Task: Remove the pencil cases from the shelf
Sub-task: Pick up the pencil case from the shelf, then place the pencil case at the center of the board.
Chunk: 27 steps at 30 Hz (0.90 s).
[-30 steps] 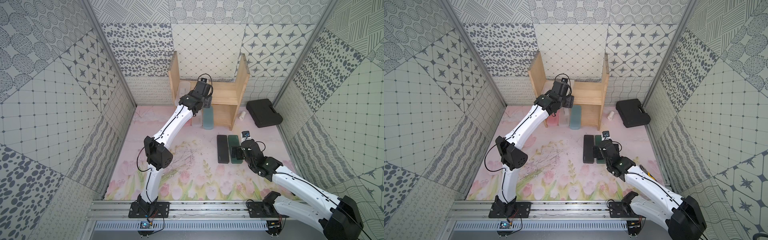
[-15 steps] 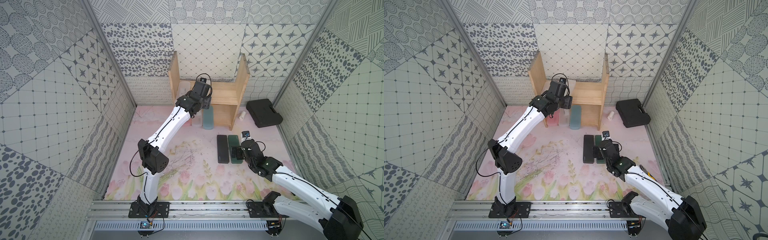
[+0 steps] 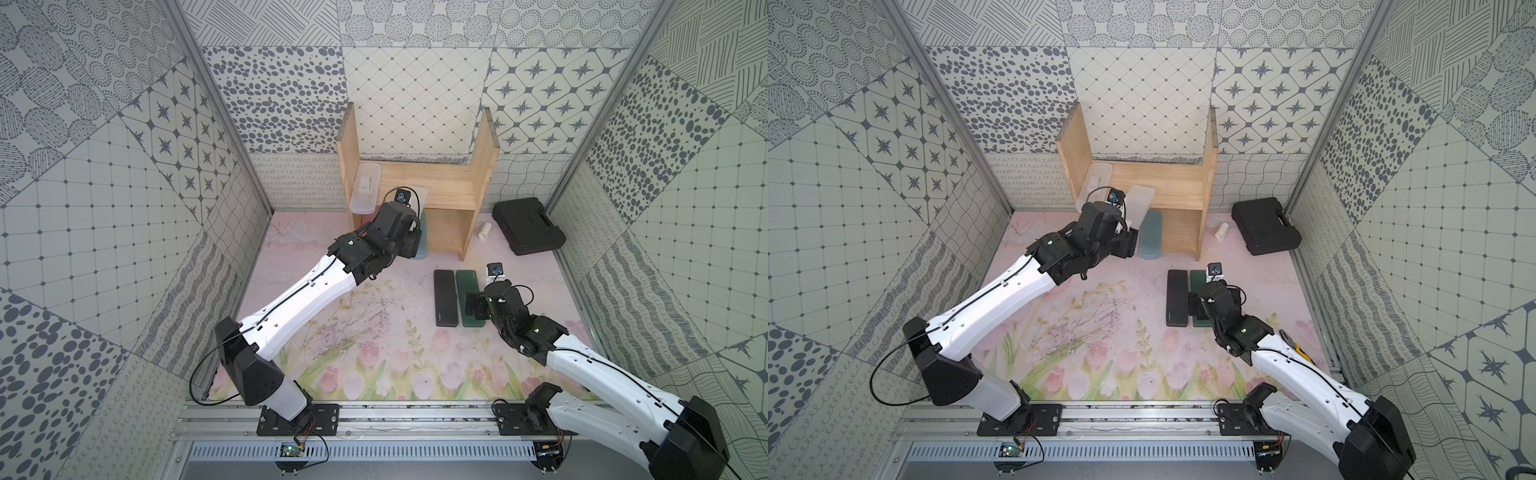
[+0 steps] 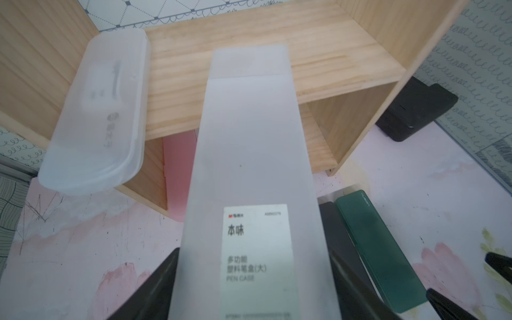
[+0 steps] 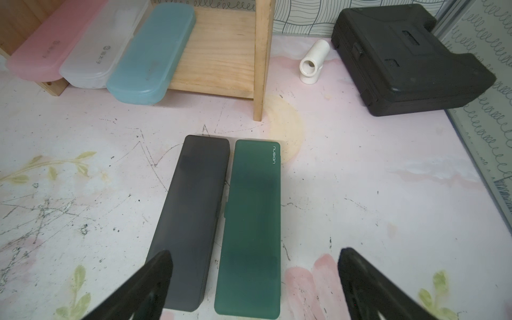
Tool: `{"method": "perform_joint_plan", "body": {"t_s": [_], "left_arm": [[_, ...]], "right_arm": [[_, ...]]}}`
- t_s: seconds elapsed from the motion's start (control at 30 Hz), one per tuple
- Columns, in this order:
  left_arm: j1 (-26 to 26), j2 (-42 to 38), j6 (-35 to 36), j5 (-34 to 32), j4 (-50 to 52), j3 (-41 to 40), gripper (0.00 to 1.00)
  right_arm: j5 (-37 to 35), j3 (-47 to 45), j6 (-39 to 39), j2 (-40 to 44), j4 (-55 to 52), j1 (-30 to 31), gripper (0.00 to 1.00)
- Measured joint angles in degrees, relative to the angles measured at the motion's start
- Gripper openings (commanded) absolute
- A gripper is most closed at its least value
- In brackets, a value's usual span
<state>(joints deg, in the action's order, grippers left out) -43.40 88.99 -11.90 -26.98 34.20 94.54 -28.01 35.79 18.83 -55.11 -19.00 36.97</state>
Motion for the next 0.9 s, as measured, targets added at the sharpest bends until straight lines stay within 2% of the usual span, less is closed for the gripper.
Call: {"method": "perform_joint_plan", "body": {"t_s": [0.2,0.43,0.63,0.9], "left_arm": [[-6.16,-9.4,-4.2,-3.76,-2.62,-14.19,0.67],[-12.41,-14.75,-10.93,-9.29,-6.71,-28.11,0.67],[-14.95,-14.4,-17.11,-12.59,-13.22,-38.77,0.67],[-16.85,-8.26,-22.93,-15.96,-23.56,-46.27,0.67]], "right_arm": [[-1.33,-0.31,0.11,1.4,0.02,-0.07,0.98],[-2.56,-0.35,0.26,1.57,0.0,-0.09,0.98],[-3.17,-0.39,0.28,1.57,0.02,-0.2,0.98],[-3.39,-0.7,0.28,1.57,0.02,-0.31,0.98]]}}
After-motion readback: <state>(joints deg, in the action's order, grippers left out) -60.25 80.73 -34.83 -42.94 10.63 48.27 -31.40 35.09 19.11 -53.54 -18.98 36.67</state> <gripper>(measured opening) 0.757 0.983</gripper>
